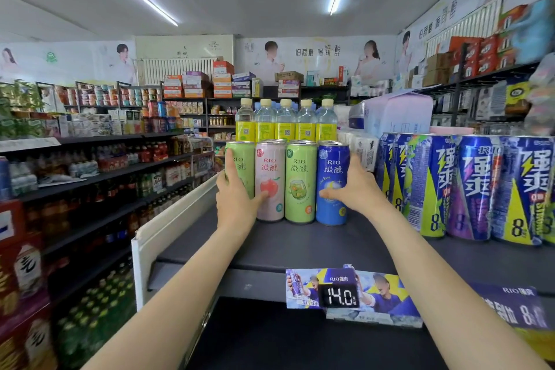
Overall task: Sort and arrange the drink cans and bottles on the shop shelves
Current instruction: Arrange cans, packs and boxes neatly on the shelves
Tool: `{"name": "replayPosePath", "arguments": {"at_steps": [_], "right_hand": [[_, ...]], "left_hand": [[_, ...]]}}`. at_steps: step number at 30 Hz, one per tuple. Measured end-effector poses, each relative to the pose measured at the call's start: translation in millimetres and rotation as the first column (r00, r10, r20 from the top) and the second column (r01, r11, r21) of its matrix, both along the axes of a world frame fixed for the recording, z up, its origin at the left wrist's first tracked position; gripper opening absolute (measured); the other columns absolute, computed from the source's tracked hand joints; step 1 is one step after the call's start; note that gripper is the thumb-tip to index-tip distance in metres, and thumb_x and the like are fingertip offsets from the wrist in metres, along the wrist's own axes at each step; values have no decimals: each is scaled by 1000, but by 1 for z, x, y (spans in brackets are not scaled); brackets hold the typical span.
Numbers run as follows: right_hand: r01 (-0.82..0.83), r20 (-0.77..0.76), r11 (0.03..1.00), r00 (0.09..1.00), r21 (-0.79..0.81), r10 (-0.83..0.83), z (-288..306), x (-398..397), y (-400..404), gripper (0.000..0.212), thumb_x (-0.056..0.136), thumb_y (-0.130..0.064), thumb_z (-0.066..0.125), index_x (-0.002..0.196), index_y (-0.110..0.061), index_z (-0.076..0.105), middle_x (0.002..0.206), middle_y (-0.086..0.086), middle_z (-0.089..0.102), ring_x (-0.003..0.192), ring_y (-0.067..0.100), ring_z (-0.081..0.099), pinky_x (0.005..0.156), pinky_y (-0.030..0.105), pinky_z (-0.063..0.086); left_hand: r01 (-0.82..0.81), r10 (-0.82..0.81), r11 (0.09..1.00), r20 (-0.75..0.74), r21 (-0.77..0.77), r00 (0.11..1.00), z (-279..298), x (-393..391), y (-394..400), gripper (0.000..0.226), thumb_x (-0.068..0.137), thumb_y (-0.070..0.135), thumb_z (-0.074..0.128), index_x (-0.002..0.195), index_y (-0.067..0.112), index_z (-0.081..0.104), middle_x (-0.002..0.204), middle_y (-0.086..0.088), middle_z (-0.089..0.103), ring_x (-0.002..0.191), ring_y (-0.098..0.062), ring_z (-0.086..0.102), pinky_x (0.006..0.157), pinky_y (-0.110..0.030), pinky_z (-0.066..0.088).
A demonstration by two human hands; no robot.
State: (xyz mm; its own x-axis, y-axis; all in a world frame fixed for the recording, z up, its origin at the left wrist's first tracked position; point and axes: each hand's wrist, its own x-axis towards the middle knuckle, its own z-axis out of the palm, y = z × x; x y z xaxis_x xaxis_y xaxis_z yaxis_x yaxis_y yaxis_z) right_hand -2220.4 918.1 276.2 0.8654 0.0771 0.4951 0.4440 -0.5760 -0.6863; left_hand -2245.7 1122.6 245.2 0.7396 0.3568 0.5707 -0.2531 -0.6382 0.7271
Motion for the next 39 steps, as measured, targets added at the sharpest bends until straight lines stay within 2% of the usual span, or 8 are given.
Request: {"name": "replayPosePath", "arguments": {"at_steps": [12, 17, 23, 26, 29, 34, 36, 39], "right_hand": [[39, 39, 999, 999, -6, -38, 1, -5, 0, 80, 67, -18, 83, 131, -13, 34, 123, 7, 56, 92, 12, 50, 77, 24, 40], [2, -115, 999, 993, -35, -6, 6, -14, -3, 77, 72, -21, 80, 132, -11, 33, 129, 8, 53, 96, 13, 50, 79, 27, 45], [130, -52, 968, 988, -217, -145, 21, -58, -27, 83, 75, -31, 77, 140, -10, 31, 138, 10, 46, 124, 25, 44, 93, 32, 39], [176, -28, 958, 982, -224, -187, 8, -96, -50, 67, 79, -31, 74, 134, -14, 41, 129, 9, 54, 107, 21, 54, 84, 26, 37], [189, 72, 973, 981, -135, -181, -12, -136, -70, 45, 81, -26, 72, 120, -16, 52, 114, 3, 61, 96, 18, 61, 88, 30, 46], [114, 323, 987, 944, -114, -72, -65, -203, -91, 39, 80, -20, 72, 114, -24, 54, 103, -14, 61, 99, -3, 57, 89, 12, 44], [73, 300, 979, 954, -189, -13, -97, -219, -105, 42, 80, -22, 73, 115, -29, 51, 106, -14, 61, 103, -3, 55, 92, 11, 40], [-1, 79, 961, 997, -276, 23, -143, -224, -134, 50, 80, -27, 71, 123, -33, 44, 120, -13, 54, 111, -3, 49, 97, 18, 39]], "left_hand": [[-6, 6, 1000, 7, -8, 1000, -1, 2, -2, 107, 76, 40, 72, 147, 30, -7, 147, -18, 23, 128, -40, 34, 101, -51, 33], [-7, 8, 1000, -28, 21, 1000, 3, -6, -1, 105, 77, 40, 71, 148, 27, -6, 150, -18, 17, 132, -40, 30, 103, -52, 32], [-37, 34, 998, 61, 55, 998, 16, -33, -15, 73, 84, 20, 66, 143, 11, 24, 145, -19, 23, 127, -37, 34, 103, -43, 33], [22, -38, 995, 172, 93, 984, 9, -56, -35, 45, 87, 12, 56, 130, 9, 43, 133, -14, 38, 115, -28, 45, 88, -30, 36], [105, -163, 979, 370, 174, 914, -12, -89, -46, 28, 84, 2, 51, 112, 9, 55, 112, -8, 50, 97, -18, 51, 72, -13, 31], [139, -293, 933, 473, 332, 831, -88, -149, -59, 23, 80, 14, 40, 99, 23, 51, 101, 10, 47, 90, -8, 46, 79, -23, 35], [173, -342, 904, 420, 390, 841, -120, -159, -70, 23, 80, 12, 40, 97, 22, 51, 99, 10, 47, 88, -10, 47, 79, -24, 36], [238, -403, 849, 288, 471, 869, -154, -156, -92, 23, 80, 12, 40, 99, 20, 51, 101, 8, 46, 87, -11, 47, 77, -23, 35]]}}
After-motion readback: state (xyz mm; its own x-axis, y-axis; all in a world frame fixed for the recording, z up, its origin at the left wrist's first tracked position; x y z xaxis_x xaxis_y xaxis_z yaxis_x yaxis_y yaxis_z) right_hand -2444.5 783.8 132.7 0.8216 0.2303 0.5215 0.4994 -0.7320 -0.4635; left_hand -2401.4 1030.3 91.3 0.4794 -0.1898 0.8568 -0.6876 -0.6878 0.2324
